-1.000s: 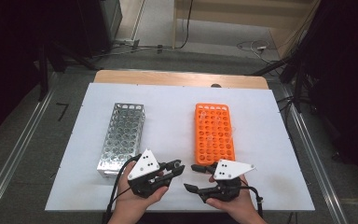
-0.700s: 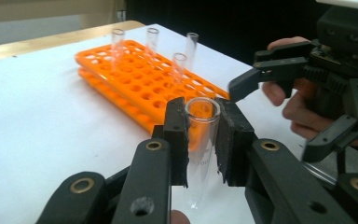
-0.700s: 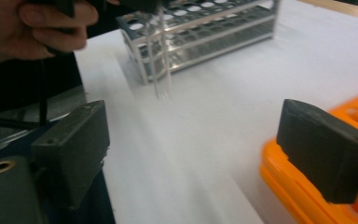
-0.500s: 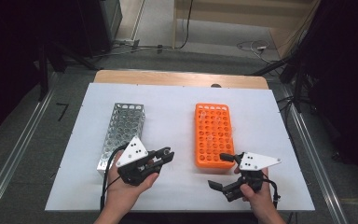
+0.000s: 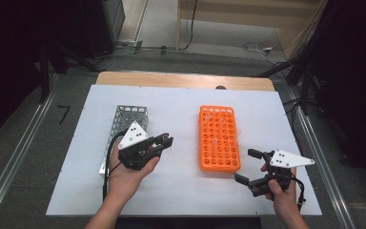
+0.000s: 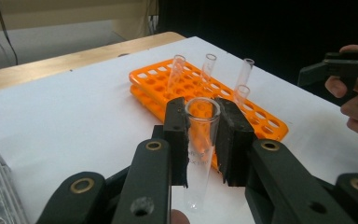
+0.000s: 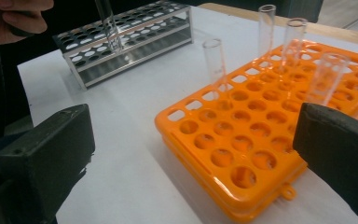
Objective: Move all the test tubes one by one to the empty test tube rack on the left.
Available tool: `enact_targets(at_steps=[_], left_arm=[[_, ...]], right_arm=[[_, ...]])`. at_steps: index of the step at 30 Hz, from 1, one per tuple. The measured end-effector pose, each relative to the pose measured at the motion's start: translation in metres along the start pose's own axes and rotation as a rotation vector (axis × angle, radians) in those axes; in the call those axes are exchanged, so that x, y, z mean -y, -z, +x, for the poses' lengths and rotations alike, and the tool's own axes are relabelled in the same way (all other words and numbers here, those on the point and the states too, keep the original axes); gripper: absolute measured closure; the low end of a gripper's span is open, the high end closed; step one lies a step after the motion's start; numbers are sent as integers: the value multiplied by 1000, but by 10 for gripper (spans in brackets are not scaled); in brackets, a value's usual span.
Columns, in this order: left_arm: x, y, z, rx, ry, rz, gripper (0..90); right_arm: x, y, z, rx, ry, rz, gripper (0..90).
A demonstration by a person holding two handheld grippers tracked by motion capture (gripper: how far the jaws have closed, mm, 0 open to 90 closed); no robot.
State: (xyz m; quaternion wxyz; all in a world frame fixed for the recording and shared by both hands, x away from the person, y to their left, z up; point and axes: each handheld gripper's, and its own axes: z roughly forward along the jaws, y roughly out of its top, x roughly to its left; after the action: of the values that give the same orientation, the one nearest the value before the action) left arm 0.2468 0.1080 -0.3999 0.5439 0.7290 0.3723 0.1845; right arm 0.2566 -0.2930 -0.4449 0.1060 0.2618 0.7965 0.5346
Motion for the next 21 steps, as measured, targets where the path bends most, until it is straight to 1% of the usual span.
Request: enact_targets(at_steps=[4, 7, 8, 11, 13, 15, 18, 20, 21], left_arm=[[-7, -4, 5, -19, -1, -1, 763], [-12, -8, 8, -39, -9, -4, 763], [-14, -9, 8, -42, -9, -7, 763], [-18, -10, 11, -54, -15, -12, 763], [-21, -9, 15, -68, -14, -17, 763], [-23, -7, 20, -84, -9, -27, 763], [-29, -4, 30, -110, 0, -39, 763], [-34, -1, 38, -128, 3, -46, 763], [-37, 0, 42, -135, 12, -54, 763]], right_arm=[[3, 8, -7, 22, -13, -6, 0], [6, 13, -11, 52, -4, 7, 0], [8, 15, -13, 60, -8, 10, 0], [12, 18, -19, 65, -35, 6, 0], [14, 19, -22, 63, -41, 8, 0], [15, 19, -23, 81, -37, 20, 0], [18, 20, -27, 87, -53, 18, 0], [19, 20, -29, 92, -55, 24, 0], [20, 20, -30, 94, -51, 27, 0]])
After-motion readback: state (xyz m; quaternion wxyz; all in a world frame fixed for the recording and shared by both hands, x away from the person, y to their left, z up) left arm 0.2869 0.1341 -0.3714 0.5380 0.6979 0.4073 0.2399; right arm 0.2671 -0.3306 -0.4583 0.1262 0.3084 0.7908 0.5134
